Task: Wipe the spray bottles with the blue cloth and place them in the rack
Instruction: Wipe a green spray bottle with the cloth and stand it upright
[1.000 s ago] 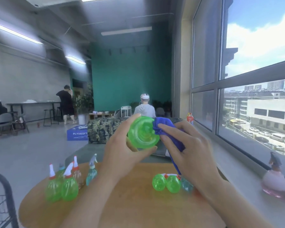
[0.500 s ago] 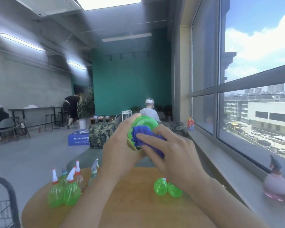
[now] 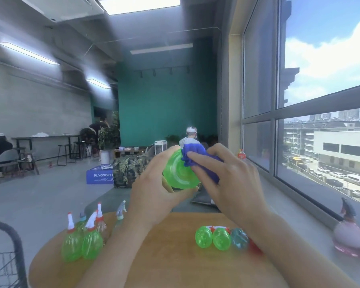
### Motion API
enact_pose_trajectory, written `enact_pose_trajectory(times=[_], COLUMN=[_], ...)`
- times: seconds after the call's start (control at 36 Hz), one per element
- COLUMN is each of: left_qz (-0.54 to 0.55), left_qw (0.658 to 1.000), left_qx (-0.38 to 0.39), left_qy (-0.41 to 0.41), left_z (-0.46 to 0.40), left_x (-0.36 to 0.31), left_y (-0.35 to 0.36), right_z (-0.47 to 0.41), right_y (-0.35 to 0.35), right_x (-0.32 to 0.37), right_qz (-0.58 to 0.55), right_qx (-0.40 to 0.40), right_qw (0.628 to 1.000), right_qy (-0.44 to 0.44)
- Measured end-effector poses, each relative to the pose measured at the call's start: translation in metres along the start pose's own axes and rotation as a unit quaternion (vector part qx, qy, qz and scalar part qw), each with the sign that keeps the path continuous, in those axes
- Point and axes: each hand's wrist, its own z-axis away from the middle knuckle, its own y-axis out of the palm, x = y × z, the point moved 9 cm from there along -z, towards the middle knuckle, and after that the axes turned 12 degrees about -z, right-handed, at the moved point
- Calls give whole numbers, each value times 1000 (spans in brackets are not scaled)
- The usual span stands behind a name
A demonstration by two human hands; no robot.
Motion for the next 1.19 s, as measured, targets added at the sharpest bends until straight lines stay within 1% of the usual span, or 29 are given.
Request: enact_pose_trajectory(times=[0.14, 0.25, 0.33, 0.5, 0.61, 0.75, 0.89, 0.97, 1.14, 1.19], left_qz=[3, 25, 17, 7, 20, 12, -3, 11, 1, 9], left_qw=[1000, 999, 999, 1000, 1000, 1000, 1000, 1000, 1000, 1000], left_qx=[4, -1, -11, -12, 0, -6, -8, -6, -3, 0], left_qy=[-13, -23, -25, -5, -9, -24, -9, -4, 3, 5], left_z=[-1, -4, -4, -2, -3, -6, -4, -3, -3, -3], left_x=[0, 5, 9, 5, 3, 9, 7, 3, 0, 2], left_y=[3, -4, -9, -6, 2, -1, -6, -2, -1, -1], right_z=[3, 14, 16, 5, 4, 11, 7, 7, 10, 10], right_y=[16, 23, 15, 0, 10, 13, 2, 3, 10, 7], right_x=[21, 26, 18, 8, 11, 11, 2, 3, 4, 0], right_qz=[-26, -10, 6, 37, 9, 4, 26, 19, 11, -11], right_qx=[47, 96, 87, 28, 43, 79, 59, 51, 75, 56], right_qw=[998, 993, 995, 999, 999, 995, 997, 998, 996, 998], right_qy=[-43, -68, -57, -24, -22, -52, -37, -32, -44, -29])
